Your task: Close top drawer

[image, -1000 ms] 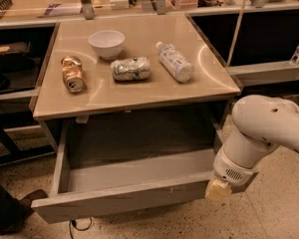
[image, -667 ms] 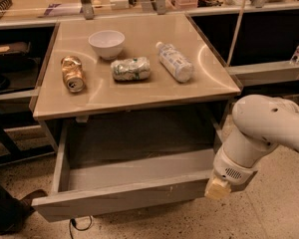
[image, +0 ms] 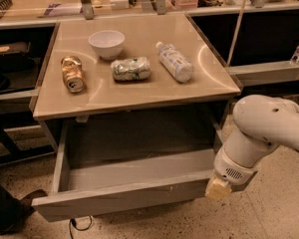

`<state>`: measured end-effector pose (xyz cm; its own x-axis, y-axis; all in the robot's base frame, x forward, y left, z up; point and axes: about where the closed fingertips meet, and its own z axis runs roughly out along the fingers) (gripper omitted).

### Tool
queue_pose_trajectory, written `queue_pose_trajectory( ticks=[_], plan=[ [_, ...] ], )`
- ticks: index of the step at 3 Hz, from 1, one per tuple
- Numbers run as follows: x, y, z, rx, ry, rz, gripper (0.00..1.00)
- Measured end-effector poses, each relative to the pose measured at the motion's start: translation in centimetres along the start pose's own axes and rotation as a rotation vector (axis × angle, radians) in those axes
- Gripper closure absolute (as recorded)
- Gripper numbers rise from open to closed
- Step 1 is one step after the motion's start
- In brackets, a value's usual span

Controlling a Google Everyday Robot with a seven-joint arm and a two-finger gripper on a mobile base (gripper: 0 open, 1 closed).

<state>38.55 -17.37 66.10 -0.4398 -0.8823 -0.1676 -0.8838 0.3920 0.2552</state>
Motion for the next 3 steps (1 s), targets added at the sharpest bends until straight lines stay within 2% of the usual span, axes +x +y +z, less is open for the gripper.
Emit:
queue_pose_trajectory(
  ticks=[1, 2, 3],
  plan=[
    [0.00, 0.00, 0.00, 0.000, 0.000, 0.000, 0.17],
    [0.00, 0.00, 0.00, 0.000, 0.000, 0.000, 0.00],
    [0.00, 0.00, 0.00, 0.000, 0.000, 0.000, 0.00]
  ],
)
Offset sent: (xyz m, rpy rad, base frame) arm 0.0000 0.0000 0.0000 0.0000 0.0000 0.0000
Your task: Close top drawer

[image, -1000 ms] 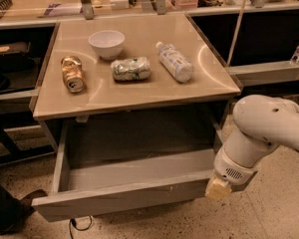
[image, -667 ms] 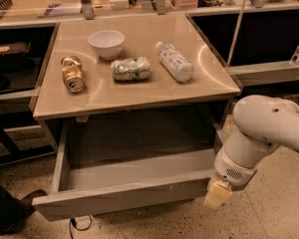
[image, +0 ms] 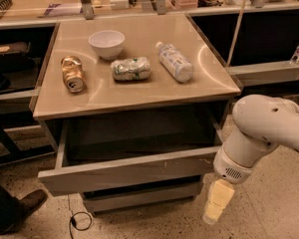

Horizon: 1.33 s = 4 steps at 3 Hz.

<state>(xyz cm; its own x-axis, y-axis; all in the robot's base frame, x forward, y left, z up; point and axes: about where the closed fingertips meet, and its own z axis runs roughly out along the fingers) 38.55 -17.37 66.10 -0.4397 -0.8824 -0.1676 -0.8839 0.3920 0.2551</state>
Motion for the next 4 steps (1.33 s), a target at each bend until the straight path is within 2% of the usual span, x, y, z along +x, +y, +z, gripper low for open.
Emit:
queue_pose_trajectory(
  ticks=[1, 4],
  plan=[
    [0.00, 0.00, 0.00, 0.000, 0.000, 0.000, 0.19],
    [-0.01, 0.00, -0.01, 0.000, 0.000, 0.000, 0.89]
  ],
)
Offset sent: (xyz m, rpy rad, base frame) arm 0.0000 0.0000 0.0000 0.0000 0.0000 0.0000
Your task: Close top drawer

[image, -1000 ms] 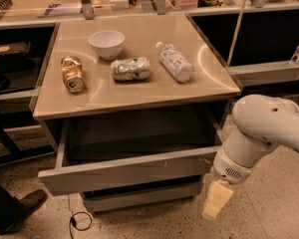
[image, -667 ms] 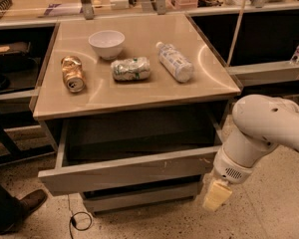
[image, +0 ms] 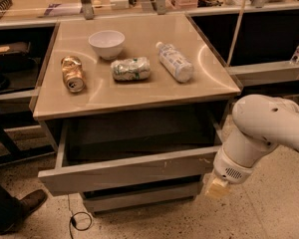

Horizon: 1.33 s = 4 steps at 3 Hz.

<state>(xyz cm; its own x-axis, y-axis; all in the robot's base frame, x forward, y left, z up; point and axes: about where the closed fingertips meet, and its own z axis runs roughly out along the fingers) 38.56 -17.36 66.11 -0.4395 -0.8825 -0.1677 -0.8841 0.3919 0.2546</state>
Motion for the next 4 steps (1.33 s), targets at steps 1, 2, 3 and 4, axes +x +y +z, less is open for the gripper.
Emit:
queue_pose_trajectory(
  ticks=[1, 2, 3, 4],
  plan=[
    [-1.2, -1.1, -0.5, 0.027, -0.025, -0.014, 1.00],
    [-3.1, -2.6, -1.6, 0.062, -0.037, -0.037, 1.00],
    [-4.5, -4.4, -1.6, 0.095, -0.048, -0.047, 1.00],
    [-4.5, -6.4, -0.7, 0.119, -0.058, -0.029, 1.00]
  ],
)
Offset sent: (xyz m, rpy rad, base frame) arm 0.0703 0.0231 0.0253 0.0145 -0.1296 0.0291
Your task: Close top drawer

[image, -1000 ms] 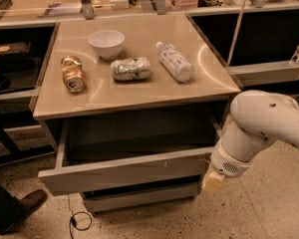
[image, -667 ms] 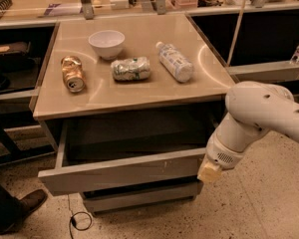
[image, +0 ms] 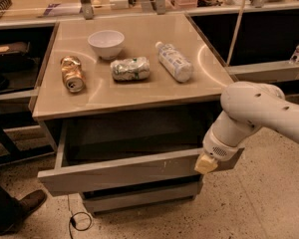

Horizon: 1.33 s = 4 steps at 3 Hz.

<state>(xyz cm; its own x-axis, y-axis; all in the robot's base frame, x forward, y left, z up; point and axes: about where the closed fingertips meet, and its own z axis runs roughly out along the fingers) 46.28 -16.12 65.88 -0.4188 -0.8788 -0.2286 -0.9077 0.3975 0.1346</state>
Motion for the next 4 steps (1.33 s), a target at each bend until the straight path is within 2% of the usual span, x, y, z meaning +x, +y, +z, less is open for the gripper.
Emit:
queue_pose_trajectory(
  ticks=[2, 3, 4],
  plan=[
    [-0.4, -2.9, 0.8, 0.028, 0.020, 0.007, 1.00],
    [-0.4, -3.0, 0.8, 0.029, 0.021, 0.007, 0.82],
    [-0.4, -3.0, 0.8, 0.029, 0.021, 0.007, 0.58]
  ],
)
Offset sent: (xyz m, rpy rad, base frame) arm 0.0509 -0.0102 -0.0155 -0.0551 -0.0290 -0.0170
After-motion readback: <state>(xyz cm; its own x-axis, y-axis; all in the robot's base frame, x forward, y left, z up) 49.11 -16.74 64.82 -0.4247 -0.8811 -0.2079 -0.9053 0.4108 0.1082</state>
